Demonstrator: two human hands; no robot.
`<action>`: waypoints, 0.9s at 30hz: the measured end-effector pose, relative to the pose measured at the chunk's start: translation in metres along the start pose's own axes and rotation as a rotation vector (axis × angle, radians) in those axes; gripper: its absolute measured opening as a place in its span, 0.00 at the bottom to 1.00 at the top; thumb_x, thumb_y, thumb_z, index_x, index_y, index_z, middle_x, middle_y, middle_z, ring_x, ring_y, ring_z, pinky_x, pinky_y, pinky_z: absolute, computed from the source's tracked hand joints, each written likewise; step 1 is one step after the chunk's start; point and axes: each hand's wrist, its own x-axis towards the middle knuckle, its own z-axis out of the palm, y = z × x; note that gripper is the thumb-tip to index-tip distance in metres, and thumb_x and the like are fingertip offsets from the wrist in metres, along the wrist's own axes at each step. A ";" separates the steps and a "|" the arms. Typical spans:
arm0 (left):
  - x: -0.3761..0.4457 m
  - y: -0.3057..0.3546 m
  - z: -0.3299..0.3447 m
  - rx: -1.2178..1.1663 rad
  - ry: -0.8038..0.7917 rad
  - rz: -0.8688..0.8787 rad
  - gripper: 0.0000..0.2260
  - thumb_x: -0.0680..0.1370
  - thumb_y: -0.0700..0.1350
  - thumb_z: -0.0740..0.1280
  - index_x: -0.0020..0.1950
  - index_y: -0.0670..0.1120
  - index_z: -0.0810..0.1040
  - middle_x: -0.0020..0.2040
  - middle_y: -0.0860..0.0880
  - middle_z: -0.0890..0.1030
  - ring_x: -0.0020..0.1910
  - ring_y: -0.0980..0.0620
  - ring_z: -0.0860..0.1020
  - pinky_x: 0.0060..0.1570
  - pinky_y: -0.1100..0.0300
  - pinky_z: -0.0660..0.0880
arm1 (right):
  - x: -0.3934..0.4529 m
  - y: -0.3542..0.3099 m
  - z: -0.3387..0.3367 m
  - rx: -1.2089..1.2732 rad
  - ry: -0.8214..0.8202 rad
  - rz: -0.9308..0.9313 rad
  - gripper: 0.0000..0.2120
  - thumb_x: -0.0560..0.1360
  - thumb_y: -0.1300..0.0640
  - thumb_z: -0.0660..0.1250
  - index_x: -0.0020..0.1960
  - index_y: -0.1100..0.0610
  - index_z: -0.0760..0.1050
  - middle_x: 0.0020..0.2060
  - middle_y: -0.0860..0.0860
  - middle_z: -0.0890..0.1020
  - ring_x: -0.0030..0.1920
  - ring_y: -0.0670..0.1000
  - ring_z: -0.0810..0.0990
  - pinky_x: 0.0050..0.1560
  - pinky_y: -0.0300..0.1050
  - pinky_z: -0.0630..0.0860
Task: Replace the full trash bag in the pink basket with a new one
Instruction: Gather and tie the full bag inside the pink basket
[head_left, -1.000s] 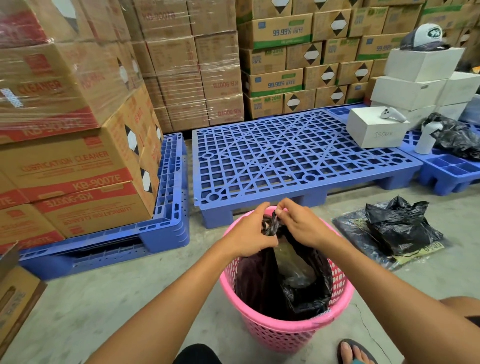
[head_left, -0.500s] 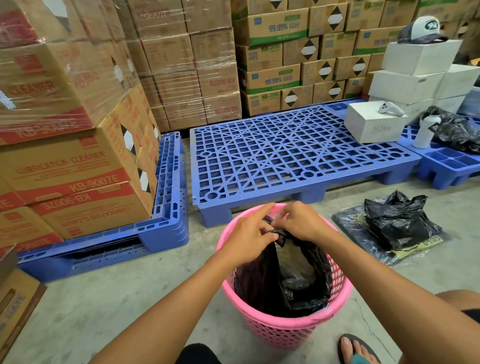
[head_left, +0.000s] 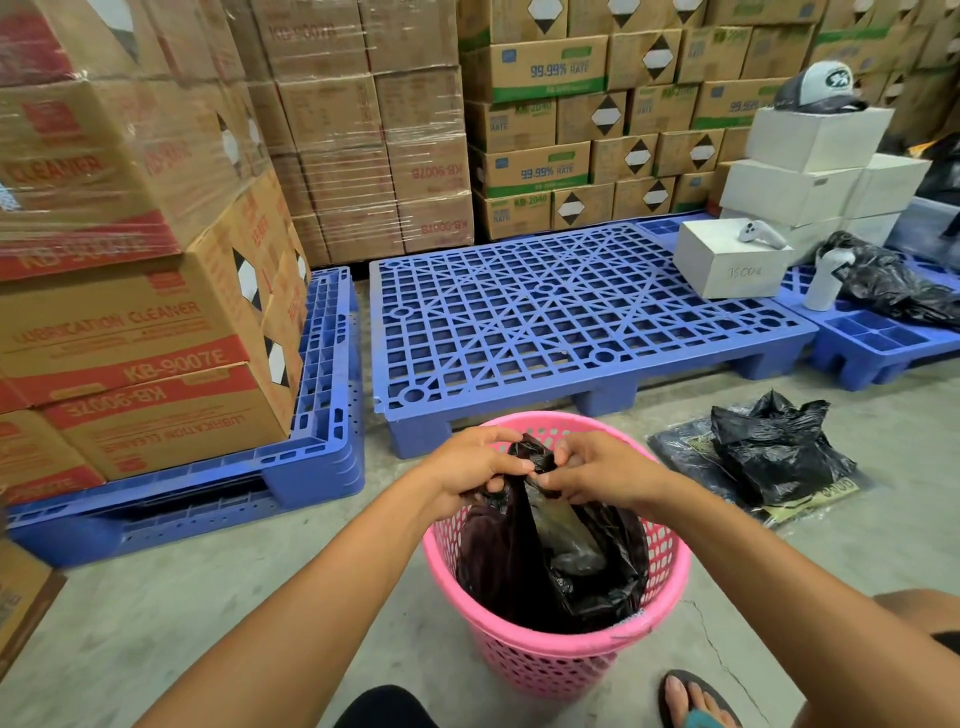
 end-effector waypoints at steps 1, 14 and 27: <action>0.000 -0.001 0.000 0.010 -0.001 0.012 0.21 0.74 0.38 0.70 0.65 0.47 0.73 0.29 0.53 0.75 0.23 0.57 0.67 0.23 0.67 0.65 | 0.000 0.000 -0.004 0.034 0.012 -0.002 0.14 0.73 0.65 0.69 0.36 0.55 0.66 0.22 0.46 0.79 0.26 0.42 0.80 0.28 0.32 0.70; -0.009 -0.065 -0.037 0.625 0.136 0.124 0.32 0.74 0.41 0.71 0.73 0.54 0.60 0.50 0.49 0.75 0.42 0.50 0.78 0.43 0.58 0.75 | 0.017 0.061 -0.062 -0.834 0.231 0.127 0.10 0.70 0.58 0.70 0.37 0.53 0.68 0.41 0.55 0.80 0.42 0.57 0.77 0.39 0.47 0.71; -0.016 -0.048 -0.043 1.027 0.066 0.075 0.31 0.75 0.38 0.66 0.76 0.49 0.58 0.64 0.43 0.77 0.59 0.43 0.77 0.55 0.51 0.75 | 0.017 0.044 -0.063 -0.606 0.402 0.121 0.13 0.69 0.62 0.69 0.34 0.52 0.66 0.38 0.57 0.82 0.38 0.57 0.79 0.32 0.45 0.69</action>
